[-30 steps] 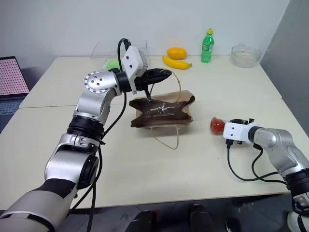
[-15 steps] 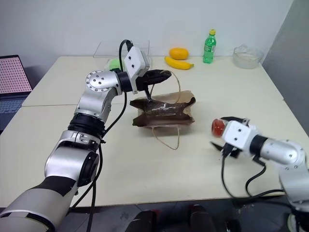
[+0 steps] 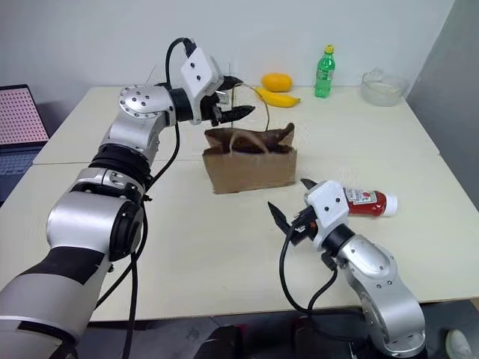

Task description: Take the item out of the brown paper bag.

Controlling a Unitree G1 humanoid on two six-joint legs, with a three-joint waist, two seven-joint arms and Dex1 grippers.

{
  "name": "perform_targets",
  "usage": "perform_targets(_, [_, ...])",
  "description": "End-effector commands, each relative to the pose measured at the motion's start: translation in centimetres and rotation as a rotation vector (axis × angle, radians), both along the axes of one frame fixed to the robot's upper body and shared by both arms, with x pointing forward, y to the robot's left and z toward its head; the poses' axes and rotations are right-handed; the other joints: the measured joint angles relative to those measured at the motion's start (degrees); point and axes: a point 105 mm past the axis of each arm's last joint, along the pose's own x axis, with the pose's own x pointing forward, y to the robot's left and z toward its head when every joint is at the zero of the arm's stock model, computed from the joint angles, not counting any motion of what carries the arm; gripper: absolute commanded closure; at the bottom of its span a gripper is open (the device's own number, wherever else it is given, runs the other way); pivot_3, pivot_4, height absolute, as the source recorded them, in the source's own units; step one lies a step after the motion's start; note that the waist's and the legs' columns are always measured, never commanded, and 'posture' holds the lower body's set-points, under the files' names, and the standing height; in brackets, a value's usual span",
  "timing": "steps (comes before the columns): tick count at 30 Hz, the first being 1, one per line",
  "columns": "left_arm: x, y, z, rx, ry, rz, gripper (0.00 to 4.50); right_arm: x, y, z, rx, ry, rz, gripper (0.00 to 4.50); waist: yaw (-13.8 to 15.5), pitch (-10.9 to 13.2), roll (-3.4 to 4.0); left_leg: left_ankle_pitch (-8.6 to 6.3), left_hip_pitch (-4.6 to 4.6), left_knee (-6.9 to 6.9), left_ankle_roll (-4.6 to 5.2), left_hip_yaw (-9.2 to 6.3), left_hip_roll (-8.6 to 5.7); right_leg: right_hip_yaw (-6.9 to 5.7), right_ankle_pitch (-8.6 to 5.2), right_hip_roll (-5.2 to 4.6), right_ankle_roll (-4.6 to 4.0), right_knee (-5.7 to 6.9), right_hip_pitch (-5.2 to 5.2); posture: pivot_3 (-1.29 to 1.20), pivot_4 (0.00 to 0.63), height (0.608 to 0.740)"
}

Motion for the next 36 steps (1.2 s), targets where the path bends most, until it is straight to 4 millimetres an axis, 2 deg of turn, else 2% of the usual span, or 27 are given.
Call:
perform_targets(1, [-1.1, 1.4, 1.4, -0.027, 0.004, -0.049, 0.11, -0.2, 0.0, 0.7, -0.004, -0.044, 0.009, 0.0, -0.1, 0.0, 0.0, 0.0, 0.0, 0.0, 0.0, 0.0, 0.0, 0.0, 0.0, 0.0, 0.0, 0.0, 0.0, 0.0, 0.15, 0.74])
perform_targets(5, [-2.4, 3.2, 1.6, -0.103, 0.064, -0.058, 0.11, 0.1, -0.4, 0.4, -0.03, -0.044, 0.026, 0.0, -0.8, 0.0, 0.01, 0.0, 0.02, 0.0, 0.0, -0.02, 0.03, 0.0, 0.0, 0.01, 0.0, 0.06, 0.0, 0.0, 0.15, 0.74])
perform_targets(8, [-3.9, 4.8, 1.9, -0.235, 0.109, -0.011, 0.11, 0.3, -1.0, 0.5, -0.034, -0.051, 0.017, 0.0, -1.2, 0.0, 0.01, 0.0, 0.02, 0.01, 0.0, -0.05, 0.04, 0.0, 0.0, 0.01, 0.0, 0.11, 0.0, 0.0, 0.15, 0.74])
perform_targets(10, [-5.4, 5.8, 1.4, -0.305, 0.173, 0.023, 0.11, 0.4, -1.4, 0.5, -0.022, -0.05, 0.009, 0.0, -1.3, 0.0, 0.01, 0.0, 0.02, 0.02, 0.0, -0.07, 0.09, -0.01, 0.0, 0.01, -0.01, 0.15, -0.01, 0.0, 0.15, 0.74])
perform_targets(13, [-7.3, 6.3, 0.0, -0.305, 0.232, 0.044, 0.11, 0.6, -1.6, 0.4, -0.013, -0.044, 0.009, 0.0, -1.3, 0.0, 0.02, 0.0, 0.04, 0.01, 0.0, -0.07, 0.15, 0.0, 0.0, 0.04, -0.02, 0.2, -0.02, 0.0, 0.15, 0.74])
perform_targets(16, [-7.8, 7.1, -0.7, -0.293, 0.209, 0.101, 0.11, 0.8, -1.6, 0.3, -0.003, -0.047, 0.013, 0.0, -1.2, 0.0, 0.02, 0.01, 0.11, 0.02, -0.01, -0.05, 0.18, 0.01, -0.01, 0.07, -0.02, 0.29, 0.0, 0.0, 0.15, 0.74])
perform_targets(19, [-7.9, 8.1, -0.9, -0.413, 0.138, 0.217, 0.11, 1.0, -2.0, 0.8, 0.004, -0.095, -0.012, 0.0, -1.0, 0.0, 0.03, 0.01, 0.13, 0.05, -0.01, -0.03, 0.17, 0.01, 0.0, 0.07, -0.03, 0.32, 0.01, 0.0, 0.15, 0.74])
perform_targets(20, [-8.3, 8.5, -1.4, -0.458, 0.087, 0.272, 0.11, 1.0, -2.1, 1.0, 0.012, -0.114, -0.015, 0.0, -1.0, 0.0, 0.04, 0.01, 0.13, 0.05, -0.01, -0.02, 0.17, 0.03, 0.0, 0.07, -0.03, 0.3, 0.01, 0.0, 0.15, 0.74])
perform_targets(22, [-9.5, 8.7, -4.1, -0.497, 0.036, 0.405, 0.11, 0.6, -2.1, 0.8, 0.017, -0.13, -0.008, 0.0, -0.9, -0.2, 0.22, 0.0, 0.16, 0.0, -0.01, 0.08, 0.22, 0.12, 0.0, 0.03, -0.03, 0.2, 0.02, 0.0, 0.15, 0.74])
perform_targets(25, [-10.9, 8.6, -8.3, -0.459, 0.058, 0.531, 0.11, 0.1, -2.1, 0.1, 0.029, -0.124, -0.001, 0.0, -0.8, -0.2, 0.2, -0.02, 0.14, -0.09, -0.01, 0.27, 0.32, 0.22, 0.0, 0.03, -0.04, 0.05, -0.01, 0.0, 0.15, 0.74])
perform_targets(27, [-11.7, 8.8, -9.8, -0.456, 0.019, 0.593, 0.11, -0.1, -2.3, -0.4, 0.044, -0.107, -0.001, 0.0, -0.3, -0.2, 0.2, -0.04, 0.13, -0.06, 0.02, 0.24, 0.32, 0.19, 0.01, 0.08, -0.05, 0.05, -0.02, 0.0, 0.15, 0.74])
perform_targets(31, [-12.6, 8.9, -12.2, -0.502, 0.018, 0.671, 0.11, -0.3, -2.1, -0.4, 0.133, -0.102, 0.005, 0.0, 0.7, -0.3, 0.19, -0.04, 0.29, -0.02, 0.02, 0.28, 0.31, 0.19, 0.03, 0.09, -0.07, 0.07, 0.16, 0.0, 0.15, 0.74])
perform_targets(36, [-12.6, 7.2, -12.3, -0.565, -0.017, 0.636, 0.11, 0.5, -2.4, -0.2, 0.12, -0.163, -0.037, 0.0, 1.3, -0.2, 0.16, -0.09, 0.96, -0.08, 0.06, 0.25, 0.29, 0.12, 0.01, 0.1, -0.05, -0.24, 0.96, 0.0, 0.15, 0.74])
